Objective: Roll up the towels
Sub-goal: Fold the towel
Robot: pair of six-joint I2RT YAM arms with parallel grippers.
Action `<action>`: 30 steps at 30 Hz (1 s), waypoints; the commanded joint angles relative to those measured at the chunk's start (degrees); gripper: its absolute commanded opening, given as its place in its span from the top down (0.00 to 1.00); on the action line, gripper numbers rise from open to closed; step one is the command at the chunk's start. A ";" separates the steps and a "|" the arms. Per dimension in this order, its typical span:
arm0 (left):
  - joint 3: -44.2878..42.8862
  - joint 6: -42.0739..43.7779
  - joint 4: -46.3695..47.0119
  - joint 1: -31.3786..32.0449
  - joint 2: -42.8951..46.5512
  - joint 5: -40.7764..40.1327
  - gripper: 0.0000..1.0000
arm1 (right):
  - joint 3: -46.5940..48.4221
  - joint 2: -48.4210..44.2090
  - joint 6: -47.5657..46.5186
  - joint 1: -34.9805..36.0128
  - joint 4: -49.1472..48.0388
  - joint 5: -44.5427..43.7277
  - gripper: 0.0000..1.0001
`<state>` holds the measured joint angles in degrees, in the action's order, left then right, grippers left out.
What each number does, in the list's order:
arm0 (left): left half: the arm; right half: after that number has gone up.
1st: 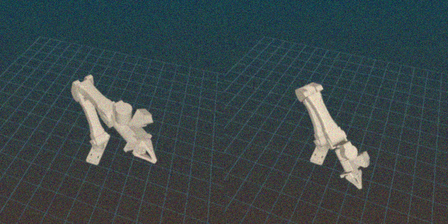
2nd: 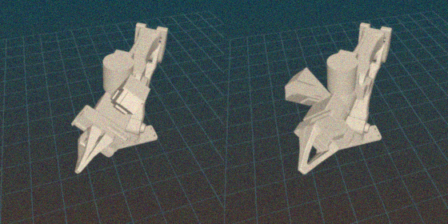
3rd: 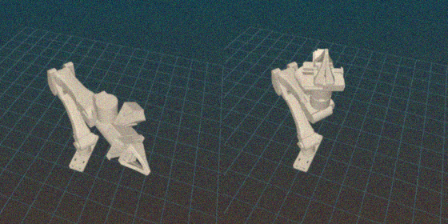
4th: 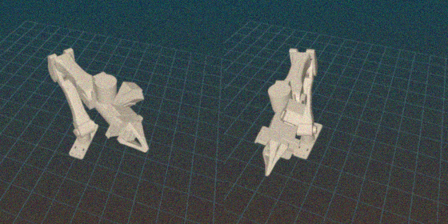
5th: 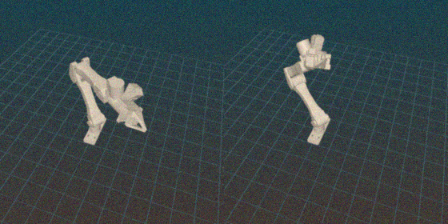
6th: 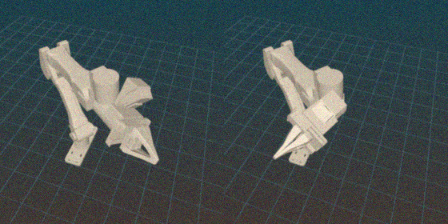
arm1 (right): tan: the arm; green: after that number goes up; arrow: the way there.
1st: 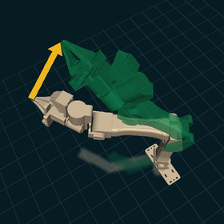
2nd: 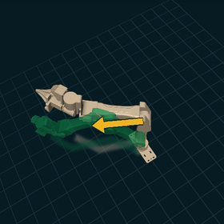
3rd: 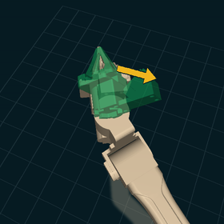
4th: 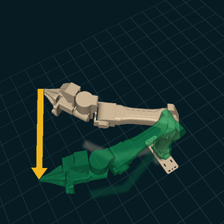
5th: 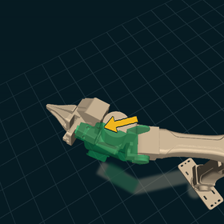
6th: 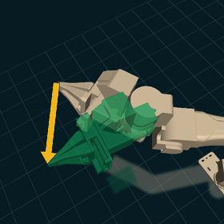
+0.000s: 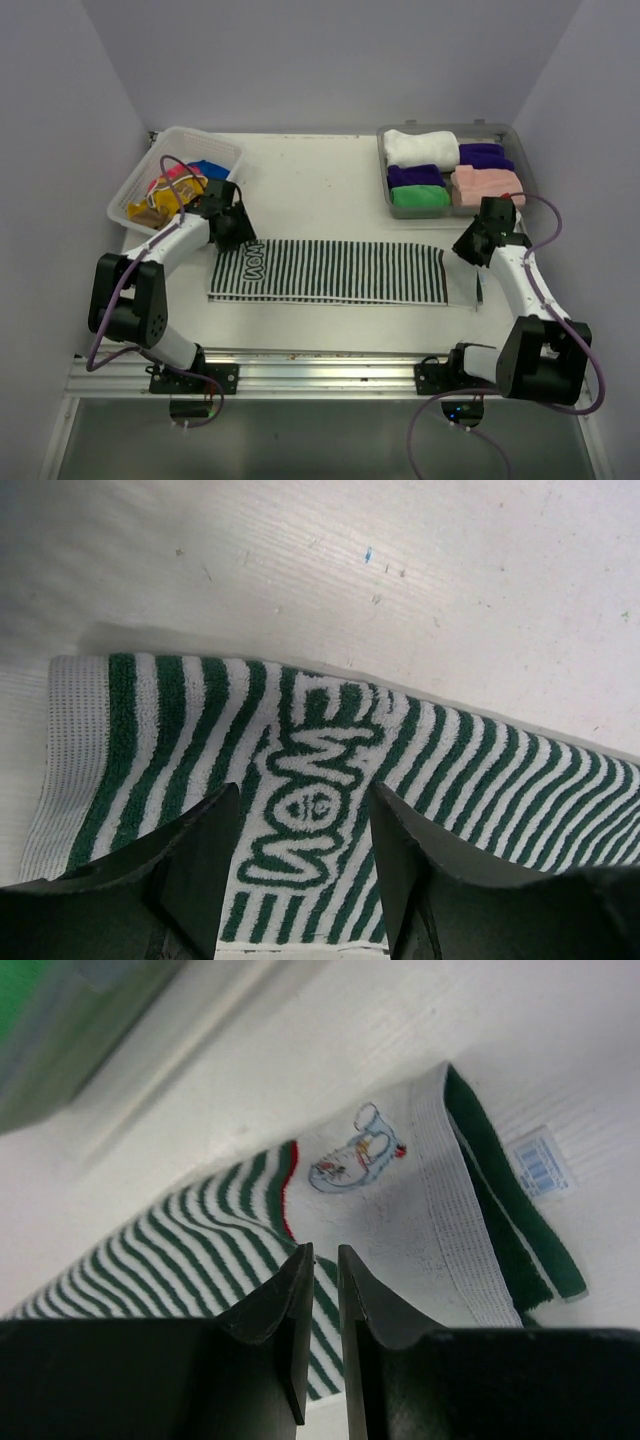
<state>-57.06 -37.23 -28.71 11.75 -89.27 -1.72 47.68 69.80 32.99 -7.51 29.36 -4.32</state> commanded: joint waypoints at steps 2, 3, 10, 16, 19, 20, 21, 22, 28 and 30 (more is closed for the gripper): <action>1.86 1.72 -0.12 -0.32 0.77 1.10 0.42 | -0.75 5.16 -1.09 0.21 -0.01 -0.86 0.79; 2.30 1.81 0.05 -0.32 0.42 1.10 0.42 | 0.12 6.48 -1.26 0.21 -0.36 -1.39 0.79; 4.32 3.13 2.08 -0.41 -1.86 -1.80 0.41 | 5.40 18.34 -0.74 -0.14 -2.73 -9.13 0.81; 4.15 4.01 1.47 -0.50 -2.31 -0.22 0.42 | 5.94 16.44 -0.47 -0.23 -1.51 -8.77 0.85; 3.01 4.80 0.15 -0.41 -1.08 0.48 0.42 | 4.79 9.93 -1.00 -0.23 -1.07 -10.00 0.82; 2.48 4.98 -0.12 -0.41 -0.73 0.83 0.42 | 4.70 8.61 -1.17 -0.23 -0.63 -10.18 0.82; 2.22 4.98 -0.47 -0.41 -0.38 1.27 0.42 | 4.61 7.21 -1.52 -0.14 0.16 -10.45 0.82; 1.95 4.89 -0.82 -0.32 -0.03 1.36 0.42 | 4.44 6.84 -1.62 -0.23 0.51 -10.97 0.81; 2.74 3.31 -0.82 0.99 1.56 6.28 0.42 | 2.24 11.22 -1.62 -0.23 -1.06 -10.45 0.81; 3.79 3.22 -0.82 1.35 1.73 6.72 0.42 | 3.47 13.34 -1.27 -0.23 -0.89 -9.49 0.82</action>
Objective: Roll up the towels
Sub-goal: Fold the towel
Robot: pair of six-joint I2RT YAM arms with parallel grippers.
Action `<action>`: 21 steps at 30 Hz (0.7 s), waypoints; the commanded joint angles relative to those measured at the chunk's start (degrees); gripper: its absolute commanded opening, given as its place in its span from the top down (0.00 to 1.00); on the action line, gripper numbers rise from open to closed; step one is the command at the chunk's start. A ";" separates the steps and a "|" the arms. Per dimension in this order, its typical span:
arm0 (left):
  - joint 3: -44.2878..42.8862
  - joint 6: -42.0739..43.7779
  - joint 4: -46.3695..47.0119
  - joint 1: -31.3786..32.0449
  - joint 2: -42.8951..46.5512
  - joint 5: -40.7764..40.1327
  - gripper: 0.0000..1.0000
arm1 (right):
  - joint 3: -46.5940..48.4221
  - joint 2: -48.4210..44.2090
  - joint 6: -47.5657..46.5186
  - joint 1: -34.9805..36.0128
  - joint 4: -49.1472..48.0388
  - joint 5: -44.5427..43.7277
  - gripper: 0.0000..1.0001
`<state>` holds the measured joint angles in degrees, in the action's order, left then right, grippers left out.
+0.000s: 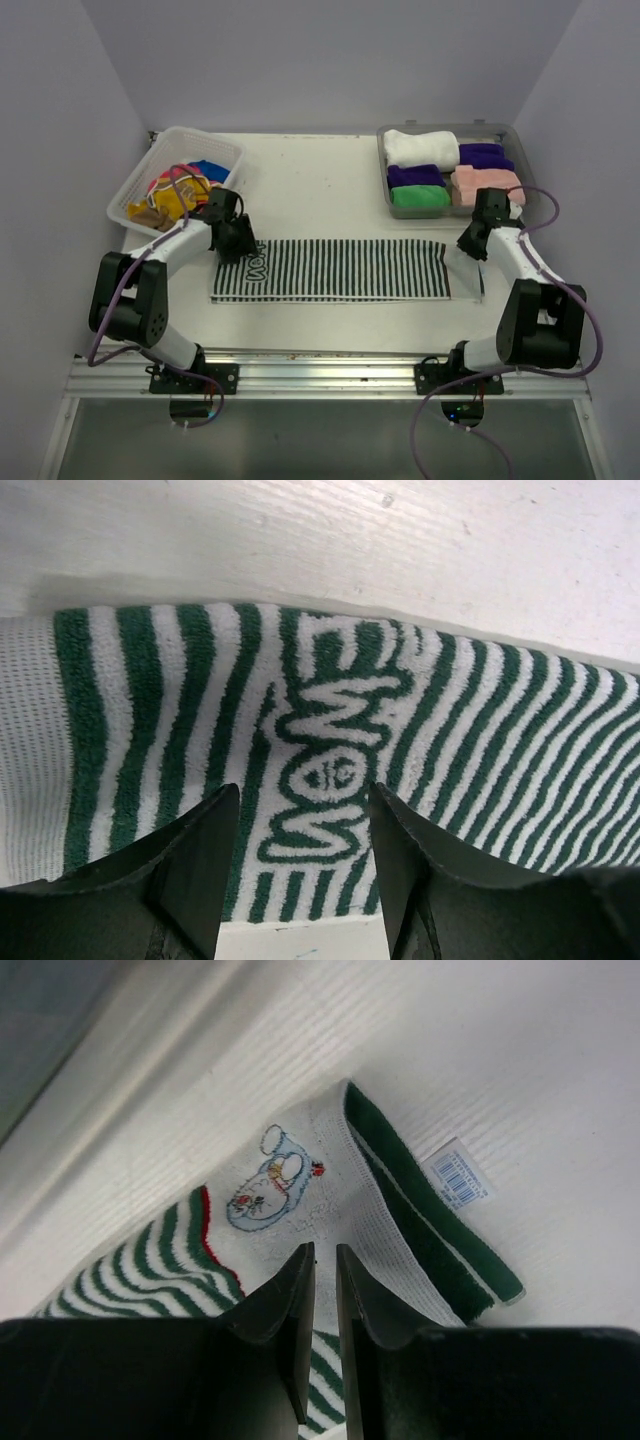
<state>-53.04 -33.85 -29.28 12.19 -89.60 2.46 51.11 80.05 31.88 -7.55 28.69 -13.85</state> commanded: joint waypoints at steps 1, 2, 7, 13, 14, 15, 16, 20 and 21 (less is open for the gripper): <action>0.30 -0.26 -0.25 1.08 2.24 3.07 0.42 | 0.56 3.70 0.02 -0.18 0.22 0.48 0.83; 1.35 -0.43 -0.25 1.17 2.24 3.51 0.42 | 1.00 3.88 0.20 -0.18 0.49 0.92 0.84; 4.95 -1.49 0.71 2.49 4.35 4.75 0.43 | -0.40 0.28 -0.06 -0.27 0.05 0.14 0.70; 8.56 -1.40 -0.86 3.11 4.88 3.43 0.42 | 0.04 0.98 -2.17 -1.50 1.37 0.73 0.59; 9.09 -1.49 -0.87 3.11 4.79 3.52 0.42 | 0.47 1.33 -2.26 -1.94 1.37 1.88 0.59; 9.70 -1.83 -0.52 3.11 4.88 3.69 0.42 | 0.74 2.21 -2.26 -2.90 1.02 2.94 0.59; 10.84 -2.10 -0.17 3.11 4.88 4.22 0.42 | 1.00 2.74 -2.26 -3.17 0.85 4.60 0.59; 12.43 -1.93 0.54 3.11 4.09 4.13 0.43 | 3.72 7.30 -2.00 -3.52 -0.30 6.46 0.62; 12.60 -1.66 0.19 3.02 4.00 3.78 0.43 | 4.17 8.36 -1.82 -3.78 -1.17 6.90 0.63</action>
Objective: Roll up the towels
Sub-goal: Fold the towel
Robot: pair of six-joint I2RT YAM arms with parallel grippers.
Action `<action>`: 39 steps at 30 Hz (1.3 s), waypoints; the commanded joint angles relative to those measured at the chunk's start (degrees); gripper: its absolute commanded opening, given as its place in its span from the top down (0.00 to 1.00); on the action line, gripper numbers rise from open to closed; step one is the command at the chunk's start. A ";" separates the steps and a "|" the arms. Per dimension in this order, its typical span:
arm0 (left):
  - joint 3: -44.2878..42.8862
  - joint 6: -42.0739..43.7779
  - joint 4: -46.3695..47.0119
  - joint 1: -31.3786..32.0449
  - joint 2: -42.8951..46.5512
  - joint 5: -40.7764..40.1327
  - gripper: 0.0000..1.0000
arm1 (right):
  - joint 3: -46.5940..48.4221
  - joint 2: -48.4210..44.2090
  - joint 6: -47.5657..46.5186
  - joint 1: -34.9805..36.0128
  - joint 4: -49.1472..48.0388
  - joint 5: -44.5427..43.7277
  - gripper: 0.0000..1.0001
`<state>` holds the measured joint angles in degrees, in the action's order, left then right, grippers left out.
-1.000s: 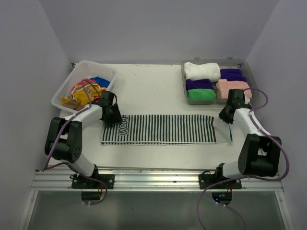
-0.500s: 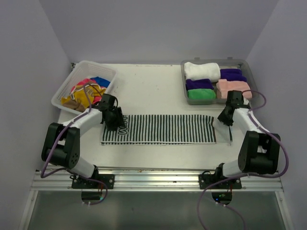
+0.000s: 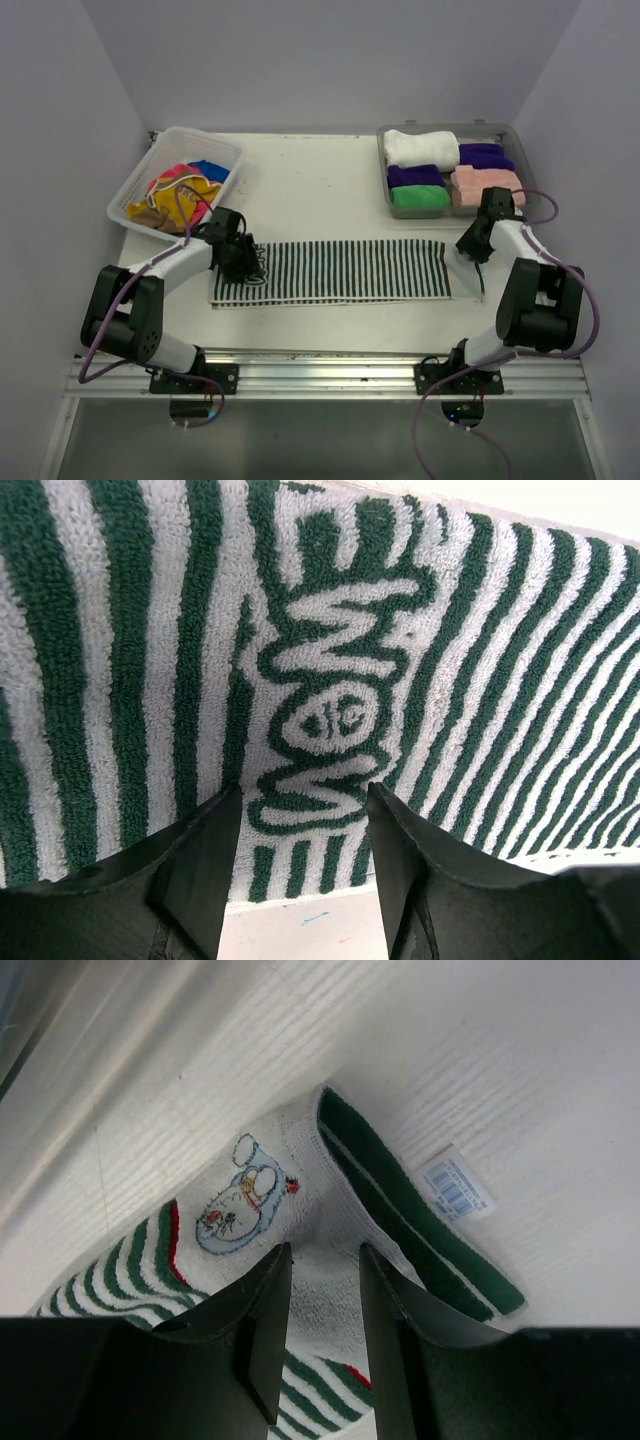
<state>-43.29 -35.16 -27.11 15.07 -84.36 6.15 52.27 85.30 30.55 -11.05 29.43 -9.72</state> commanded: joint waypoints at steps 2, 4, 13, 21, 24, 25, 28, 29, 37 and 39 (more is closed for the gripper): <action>3.12 0.00 -2.33 0.13 -0.99 -0.79 0.43 | 4.50 5.84 -0.31 -0.46 -2.62 3.21 0.63; 2.69 0.35 -2.94 0.13 -0.28 -1.93 0.43 | 5.47 7.07 -0.05 -0.55 -3.15 3.21 0.63; -0.48 2.46 -5.14 -0.04 -0.81 -4.57 0.43 | 10.48 6.82 -1.01 -1.26 1.50 1.01 0.63; -3.20 2.02 -4.36 -0.04 -0.28 -1.41 0.43 | 4.07 -2.06 0.83 -0.64 -1.83 6.99 0.69; -4.35 2.02 -4.26 -0.04 -1.50 -0.97 0.43 | 1.35 -3.03 1.45 0.06 -3.32 7.34 0.71; -4.61 2.02 -4.18 -0.04 -1.86 -1.05 0.43 | 0.73 -3.03 1.53 0.15 -3.85 7.86 0.71; -4.61 2.02 -3.56 -0.04 -3.09 -0.79 0.43 | 0.20 -0.93 1.54 0.50 -4.91 8.22 0.74; -4.70 2.02 -3.47 -0.04 -3.70 -1.05 0.43 | 0.46 0.99 1.45 0.59 -5.34 8.13 0.74; -4.53 2.64 -4.44 -0.22 -4.41 -2.81 0.43 | -1.47 7.34 5.13 0.50 -2.81 2.51 0.83; -4.26 3.16 -5.31 -0.57 -3.80 -3.25 0.43 | -5.24 4.98 7.15 0.50 -1.92 2.86 0.83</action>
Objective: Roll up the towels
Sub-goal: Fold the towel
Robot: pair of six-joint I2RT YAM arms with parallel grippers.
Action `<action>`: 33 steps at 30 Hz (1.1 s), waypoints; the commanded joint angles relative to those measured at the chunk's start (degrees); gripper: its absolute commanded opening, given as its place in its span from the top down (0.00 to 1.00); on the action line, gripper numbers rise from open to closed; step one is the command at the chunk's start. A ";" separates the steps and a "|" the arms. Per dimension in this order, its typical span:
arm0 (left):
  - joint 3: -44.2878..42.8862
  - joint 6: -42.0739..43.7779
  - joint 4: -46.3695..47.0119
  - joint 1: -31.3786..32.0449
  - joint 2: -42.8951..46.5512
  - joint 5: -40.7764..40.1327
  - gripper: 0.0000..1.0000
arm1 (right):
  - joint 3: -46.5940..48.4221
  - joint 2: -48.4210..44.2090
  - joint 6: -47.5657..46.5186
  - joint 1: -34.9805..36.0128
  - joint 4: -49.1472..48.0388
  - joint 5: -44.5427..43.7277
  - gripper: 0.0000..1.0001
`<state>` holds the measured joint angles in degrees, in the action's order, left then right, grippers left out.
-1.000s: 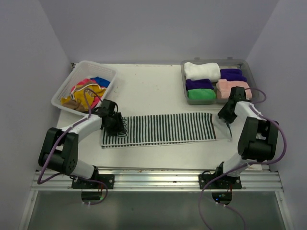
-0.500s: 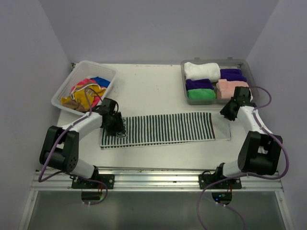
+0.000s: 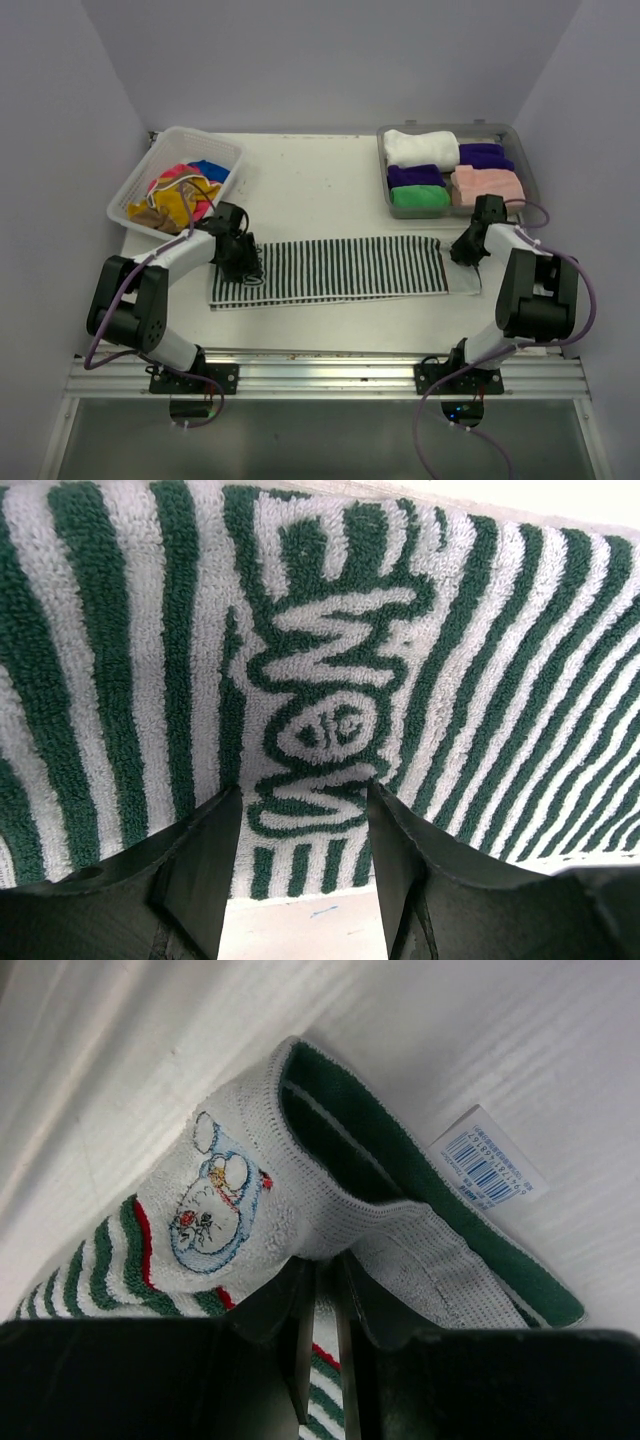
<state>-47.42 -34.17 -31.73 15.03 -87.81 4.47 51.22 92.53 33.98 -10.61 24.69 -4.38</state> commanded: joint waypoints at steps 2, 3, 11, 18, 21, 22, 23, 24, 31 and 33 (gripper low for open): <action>-0.04 2.62 -1.58 -0.96 0.35 -2.01 0.43 | -7.95 -5.06 4.78 0.06 3.87 -2.47 0.83; 0.04 3.06 -2.02 -1.75 0.62 -2.10 0.43 | -9.20 -8.21 5.74 0.06 5.01 -2.91 0.82; -1.53 4.90 -4.13 -4.22 2.03 -1.57 0.43 | -13.87 -21.77 5.76 0.06 11.69 -7.23 0.76; -5.74 5.78 -5.89 -5.18 3.70 -3.50 0.42 | -10.35 -28.28 -0.66 0.06 14.51 -5.37 0.65; -8.99 5.52 -5.02 -7.37 2.56 -3.50 0.42 | -10.61 -29.77 -1.81 0.06 14.51 -4.76 0.65; -9.79 5.43 -4.75 -8.60 1.69 -3.76 0.42 | -10.79 -29.95 -1.90 0.06 14.34 -4.58 0.65; -10.58 5.17 -4.31 -9.22 1.16 -3.85 0.42 | -10.88 -30.21 -1.81 0.06 14.42 -3.97 0.65; -11.89 5.17 -4.14 -9.83 0.63 -4.03 0.43 | -10.97 -30.39 -1.63 0.06 14.42 -3.45 0.65; -14.37 3.41 -1.06 -11.07 -5.87 -6.84 0.44 | -11.06 -32.33 -1.63 0.06 14.69 -2.21 0.65; -14.02 2.45 -0.36 -11.07 -7.11 -8.33 0.44 | -10.79 -32.76 -1.81 0.06 15.30 -2.21 0.65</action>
<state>-60.51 -30.63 -34.54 4.29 -92.75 -0.78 38.79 61.34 33.32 -10.55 38.74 -7.70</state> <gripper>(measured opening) 0.561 0.348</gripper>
